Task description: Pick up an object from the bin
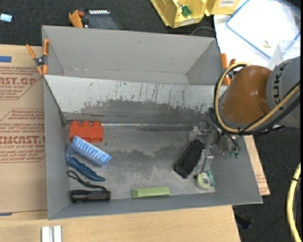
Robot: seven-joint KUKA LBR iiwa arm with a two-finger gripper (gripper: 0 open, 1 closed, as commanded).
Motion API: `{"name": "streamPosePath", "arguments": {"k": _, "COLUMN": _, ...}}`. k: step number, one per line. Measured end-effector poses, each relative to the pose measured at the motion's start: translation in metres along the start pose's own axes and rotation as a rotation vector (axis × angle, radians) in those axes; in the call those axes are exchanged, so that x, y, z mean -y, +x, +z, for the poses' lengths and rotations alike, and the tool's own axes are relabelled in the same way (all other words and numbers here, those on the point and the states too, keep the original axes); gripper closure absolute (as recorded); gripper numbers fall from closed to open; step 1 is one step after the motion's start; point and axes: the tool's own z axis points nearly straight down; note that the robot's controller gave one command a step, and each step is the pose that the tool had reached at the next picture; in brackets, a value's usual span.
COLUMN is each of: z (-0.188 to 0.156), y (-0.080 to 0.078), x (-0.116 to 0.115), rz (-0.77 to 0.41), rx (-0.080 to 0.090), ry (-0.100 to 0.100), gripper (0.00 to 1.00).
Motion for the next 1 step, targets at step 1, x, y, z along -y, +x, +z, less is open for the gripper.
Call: {"name": "streamPosePath", "arguments": {"k": 1, "z": 0.0396, "y": -0.0133, "x": 0.0380, "rz": 0.028, "rx": 0.000, "ry": -0.002, "gripper": 1.00}}
